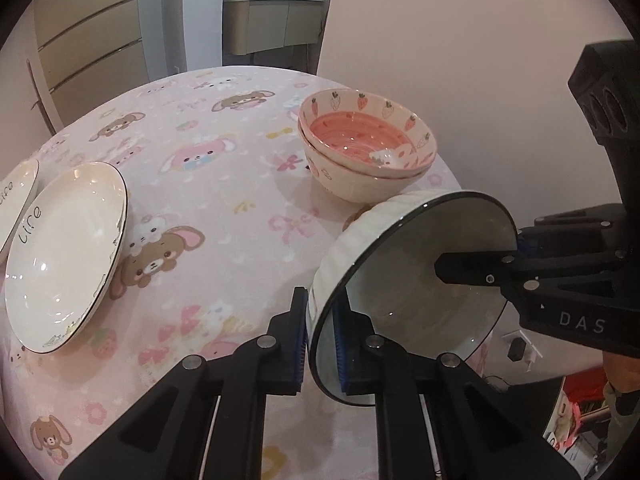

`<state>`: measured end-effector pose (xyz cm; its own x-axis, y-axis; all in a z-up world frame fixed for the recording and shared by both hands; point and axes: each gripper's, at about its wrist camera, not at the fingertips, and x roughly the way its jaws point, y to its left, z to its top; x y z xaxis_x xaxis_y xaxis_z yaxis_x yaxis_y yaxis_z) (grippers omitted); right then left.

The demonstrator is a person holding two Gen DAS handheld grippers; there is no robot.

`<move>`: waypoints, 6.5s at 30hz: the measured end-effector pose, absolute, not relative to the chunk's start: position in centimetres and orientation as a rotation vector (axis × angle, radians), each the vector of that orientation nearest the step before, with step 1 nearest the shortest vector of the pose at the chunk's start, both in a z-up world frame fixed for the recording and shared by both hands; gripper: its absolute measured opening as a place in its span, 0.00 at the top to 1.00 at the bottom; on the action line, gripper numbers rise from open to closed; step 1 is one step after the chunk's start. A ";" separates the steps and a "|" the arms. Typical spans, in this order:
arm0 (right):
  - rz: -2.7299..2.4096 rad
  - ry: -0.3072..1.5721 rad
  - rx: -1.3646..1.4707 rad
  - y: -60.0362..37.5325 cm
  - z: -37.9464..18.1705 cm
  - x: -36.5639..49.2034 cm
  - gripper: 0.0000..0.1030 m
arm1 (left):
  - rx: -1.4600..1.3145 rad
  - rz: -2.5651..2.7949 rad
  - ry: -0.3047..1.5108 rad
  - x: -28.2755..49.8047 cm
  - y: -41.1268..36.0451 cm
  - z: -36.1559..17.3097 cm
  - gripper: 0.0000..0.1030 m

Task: Organize plates and bowls
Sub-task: 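Lift the white bowl with both grippers and carry it over the pink bowls, then lower the white bowl onto the pink bowl stack and open both grippers, then withdraw both tools up and away from the bowl stack, then move the left tool to a white 'Life' plate rim while the right tool approaches it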

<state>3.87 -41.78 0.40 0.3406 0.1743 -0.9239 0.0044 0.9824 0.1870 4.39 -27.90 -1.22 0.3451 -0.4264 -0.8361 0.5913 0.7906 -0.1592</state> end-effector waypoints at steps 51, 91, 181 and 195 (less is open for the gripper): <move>-0.015 1.126 0.244 -49.2 2.3 13.2 0.88 | 0.210 -0.617 0.960 15.5 -36.3 2.0 0.88; -0.028 1.084 0.154 -49.5 2.4 12.8 0.89 | 0.166 -0.575 0.868 14.5 -33.3 4.6 0.88; 0.129 0.052 -0.007 -22.8 2.9 6.0 0.00 | 0.050 -0.162 0.177 3.1 -2.0 0.1 0.00; 0.198 0.274 0.032 -23.3 0.6 8.6 0.00 | -0.036 -0.139 0.366 5.8 -1.0 -1.3 0.00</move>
